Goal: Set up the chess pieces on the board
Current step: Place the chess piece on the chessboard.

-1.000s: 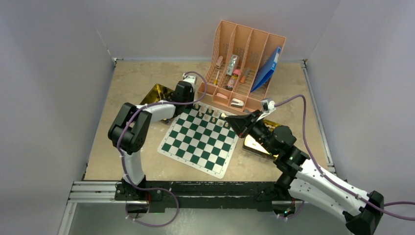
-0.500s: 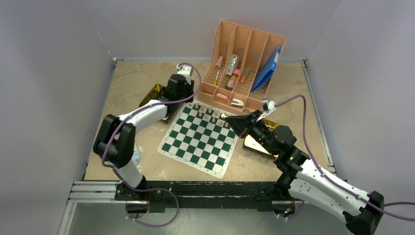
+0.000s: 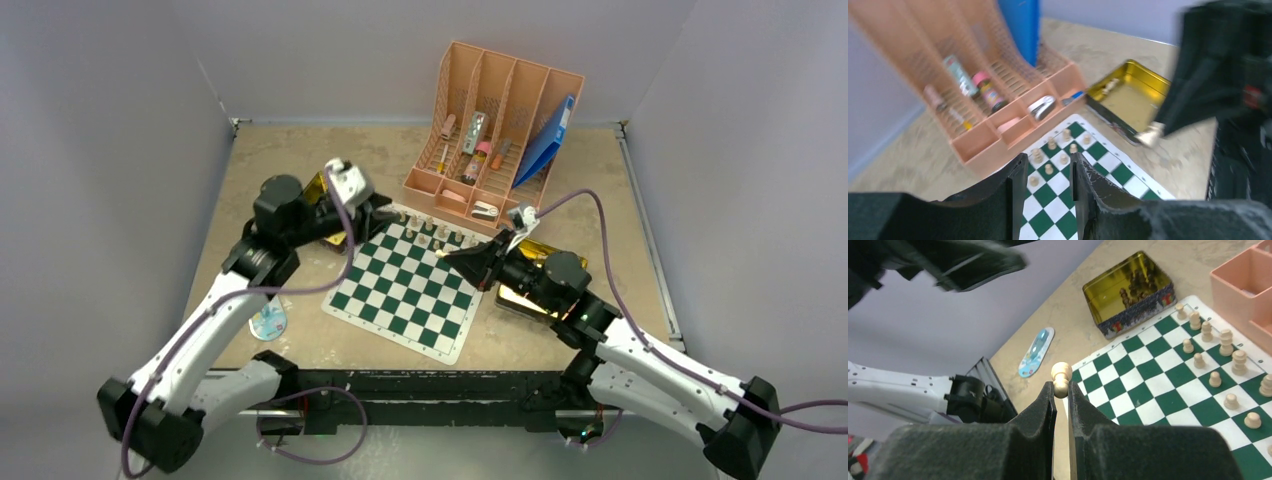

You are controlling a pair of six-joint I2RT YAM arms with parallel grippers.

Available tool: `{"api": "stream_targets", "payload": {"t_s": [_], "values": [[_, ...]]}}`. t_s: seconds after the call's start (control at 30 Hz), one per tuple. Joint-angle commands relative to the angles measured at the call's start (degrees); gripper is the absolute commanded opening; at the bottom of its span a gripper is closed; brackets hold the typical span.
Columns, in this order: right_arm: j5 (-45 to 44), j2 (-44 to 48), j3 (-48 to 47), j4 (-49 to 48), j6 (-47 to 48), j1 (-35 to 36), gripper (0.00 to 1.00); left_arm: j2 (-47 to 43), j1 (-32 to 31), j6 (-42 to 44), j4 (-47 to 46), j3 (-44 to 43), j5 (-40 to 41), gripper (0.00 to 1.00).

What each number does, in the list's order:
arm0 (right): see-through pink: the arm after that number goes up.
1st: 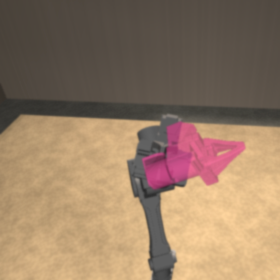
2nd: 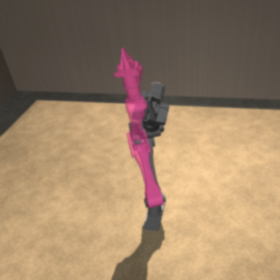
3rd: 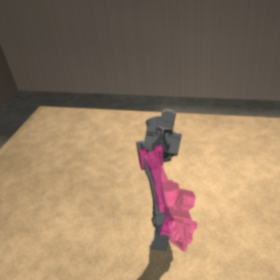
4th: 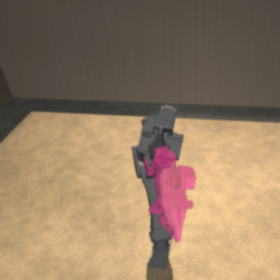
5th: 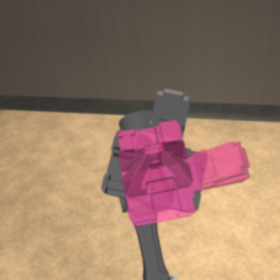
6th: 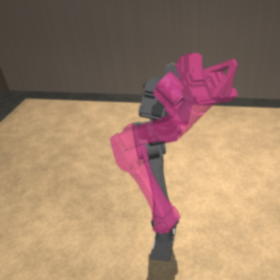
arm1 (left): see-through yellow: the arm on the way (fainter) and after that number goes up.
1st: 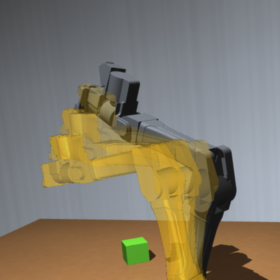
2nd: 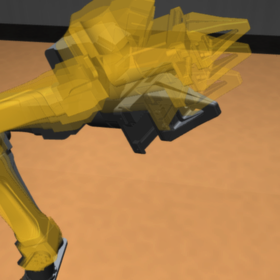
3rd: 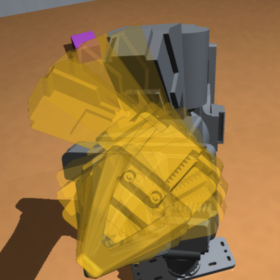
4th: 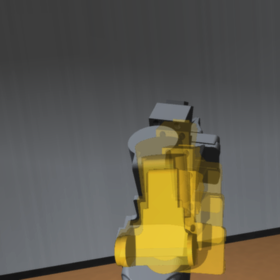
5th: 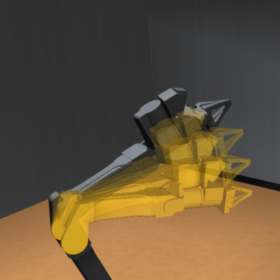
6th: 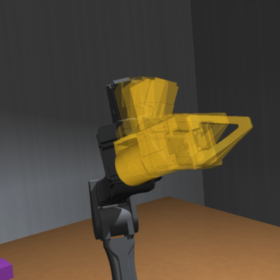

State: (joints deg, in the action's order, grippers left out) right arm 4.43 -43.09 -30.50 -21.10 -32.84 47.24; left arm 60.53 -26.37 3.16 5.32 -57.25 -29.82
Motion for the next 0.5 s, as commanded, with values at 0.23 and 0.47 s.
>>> {"api": "stream_targets", "payload": {"t_s": [0.23,0.47], "values": [[18.2,-11.8,-7.7,-5.8,2.1,0.2,0.1,-12.4,-1.2,32.1,11.6,7.0,-34.0,0.41],[21.7,-15.9,-11.5,-6.9,1.8,0.2,0.1,-9.8,-1.8,35.7,17.0,7.1,-35.3,0.44]]}}
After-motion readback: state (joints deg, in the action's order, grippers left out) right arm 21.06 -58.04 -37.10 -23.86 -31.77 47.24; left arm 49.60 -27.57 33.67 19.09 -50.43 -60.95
